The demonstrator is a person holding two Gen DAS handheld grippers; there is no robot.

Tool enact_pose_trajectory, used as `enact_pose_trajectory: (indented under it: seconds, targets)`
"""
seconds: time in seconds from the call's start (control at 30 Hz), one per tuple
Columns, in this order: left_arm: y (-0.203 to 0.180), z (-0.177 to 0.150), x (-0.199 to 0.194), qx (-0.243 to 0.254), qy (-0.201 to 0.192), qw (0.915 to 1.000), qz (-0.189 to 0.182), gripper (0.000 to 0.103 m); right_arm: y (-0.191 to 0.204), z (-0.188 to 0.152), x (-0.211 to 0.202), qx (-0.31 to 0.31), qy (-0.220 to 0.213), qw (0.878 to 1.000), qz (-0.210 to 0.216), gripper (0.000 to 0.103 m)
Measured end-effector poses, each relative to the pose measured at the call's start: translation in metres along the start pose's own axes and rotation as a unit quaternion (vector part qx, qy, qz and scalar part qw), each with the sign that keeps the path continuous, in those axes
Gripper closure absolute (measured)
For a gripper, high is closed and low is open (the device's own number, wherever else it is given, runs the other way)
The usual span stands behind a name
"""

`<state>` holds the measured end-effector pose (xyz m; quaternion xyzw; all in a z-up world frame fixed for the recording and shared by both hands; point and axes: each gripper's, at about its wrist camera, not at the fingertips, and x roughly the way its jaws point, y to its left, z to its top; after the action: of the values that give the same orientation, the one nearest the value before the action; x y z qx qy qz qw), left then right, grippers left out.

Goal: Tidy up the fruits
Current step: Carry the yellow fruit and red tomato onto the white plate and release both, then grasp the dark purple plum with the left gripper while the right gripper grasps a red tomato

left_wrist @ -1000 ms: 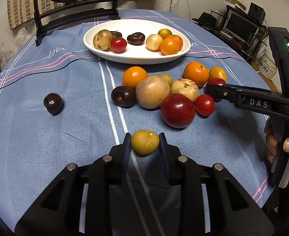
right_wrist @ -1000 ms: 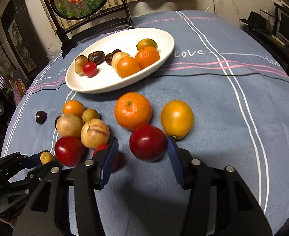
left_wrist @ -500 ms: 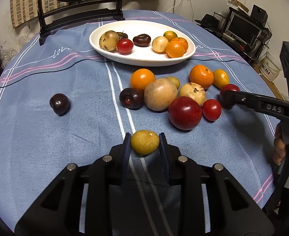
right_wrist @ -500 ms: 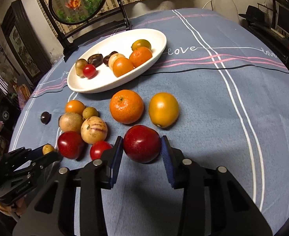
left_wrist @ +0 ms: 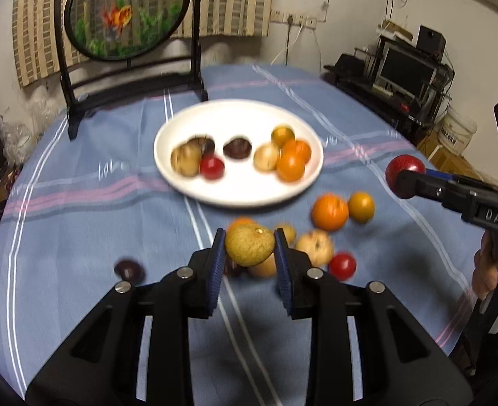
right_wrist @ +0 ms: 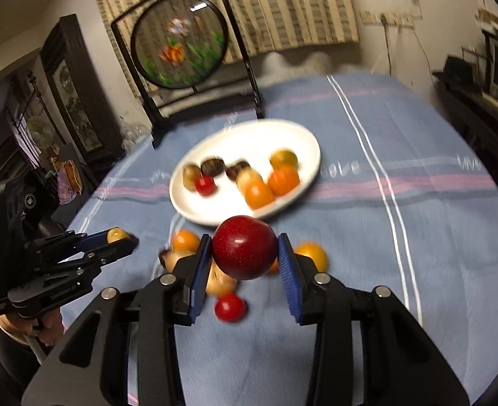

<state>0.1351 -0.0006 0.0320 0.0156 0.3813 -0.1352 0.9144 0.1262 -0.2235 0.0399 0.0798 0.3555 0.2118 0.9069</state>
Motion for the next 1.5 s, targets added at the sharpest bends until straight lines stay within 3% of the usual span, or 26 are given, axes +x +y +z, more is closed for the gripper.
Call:
enact_pose_trajectory:
  seconds: [0.23, 0.5, 0.63, 0.8, 0.83, 0.87, 0.93, 1.13, 1.27, 1.5]
  targets:
    - [0.014, 0.056, 0.026, 0.0, -0.027, 0.9994, 0.023, 0.074, 0.02, 0.045, 0.031, -0.048, -0.006, 0.999, 0.001, 0.063]
    - [0.047, 0.105, 0.098, -0.026, 0.004, 0.9973, 0.068, 0.074, 0.028, 0.084, 0.112, -0.101, 0.023, 0.994, -0.036, 0.063]
    - [0.061, 0.112, 0.134, -0.052, 0.039, 0.9955, 0.07, 0.074, 0.013, 0.093, 0.154, -0.085, 0.058, 0.993, -0.05, 0.064]
    - [0.06, 0.115, 0.165, -0.034, 0.057, 0.9943, 0.084, 0.074, 0.006, 0.096, 0.188, -0.071, 0.09, 0.992, -0.043, 0.063]
    - [0.059, 0.116, 0.167, -0.034, 0.056, 0.994, 0.087, 0.068, 0.004, 0.096, 0.192, -0.067, 0.097, 0.992, -0.042, 0.063]
    - [0.059, 0.117, 0.168, -0.036, 0.054, 0.9938, 0.09, 0.055, 0.004, 0.096, 0.193, -0.064, 0.1, 0.992, -0.042, 0.063]
    - [0.059, 0.118, 0.164, -0.038, 0.043, 0.9936, 0.097, 0.048, 0.0, 0.094, 0.192, -0.051, 0.095, 0.993, -0.039, 0.063]
    - [0.058, 0.117, 0.142, -0.037, 0.035, 0.9936, 0.1, 0.045, -0.004, 0.094, 0.167, -0.032, 0.065, 0.997, -0.027, 0.06]
    - [0.059, 0.109, 0.119, -0.053, 0.028, 0.9939, 0.092, 0.039, -0.009, 0.093, 0.137, -0.007, 0.035, 0.999, -0.019, 0.048]
    - [0.053, 0.078, 0.079, -0.024, 0.02, 0.994, 0.105, 0.035, -0.006, 0.061, 0.083, -0.026, 0.011, 1.0, -0.015, 0.039]
